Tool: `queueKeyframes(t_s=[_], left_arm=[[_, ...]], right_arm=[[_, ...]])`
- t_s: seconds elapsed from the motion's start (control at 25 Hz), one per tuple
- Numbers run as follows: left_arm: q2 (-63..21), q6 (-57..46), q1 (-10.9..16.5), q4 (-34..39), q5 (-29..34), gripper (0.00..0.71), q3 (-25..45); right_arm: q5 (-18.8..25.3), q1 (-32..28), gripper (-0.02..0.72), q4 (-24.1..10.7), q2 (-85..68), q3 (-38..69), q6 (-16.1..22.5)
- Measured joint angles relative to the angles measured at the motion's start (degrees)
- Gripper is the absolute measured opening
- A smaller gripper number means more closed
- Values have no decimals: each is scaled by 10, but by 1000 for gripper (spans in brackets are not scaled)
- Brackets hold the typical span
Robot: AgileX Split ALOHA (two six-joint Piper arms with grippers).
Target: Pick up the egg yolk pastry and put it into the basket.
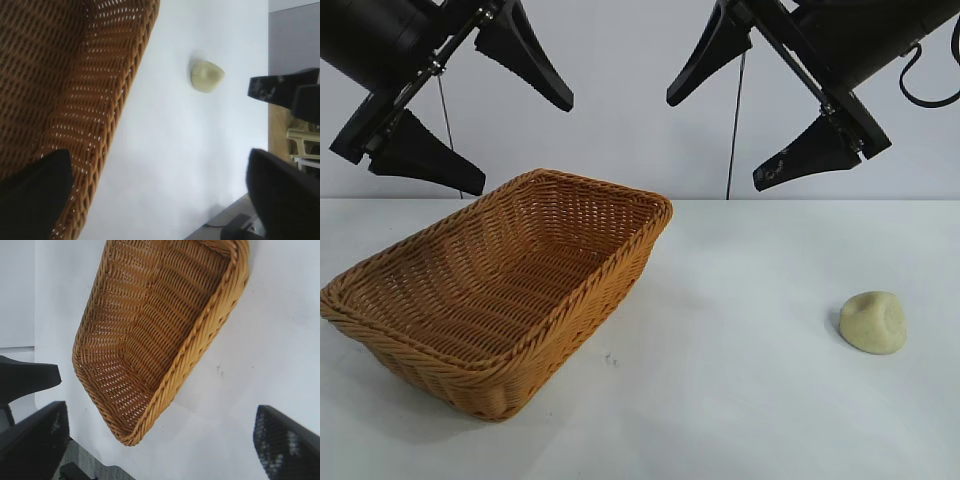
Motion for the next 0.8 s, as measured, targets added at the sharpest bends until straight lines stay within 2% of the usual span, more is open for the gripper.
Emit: queueKeyframes(t_s=[0.8], left_arm=[[0, 0, 0, -1, 0, 692, 0]], right_arm=[[-12, 0, 694, 0, 0, 0, 0]])
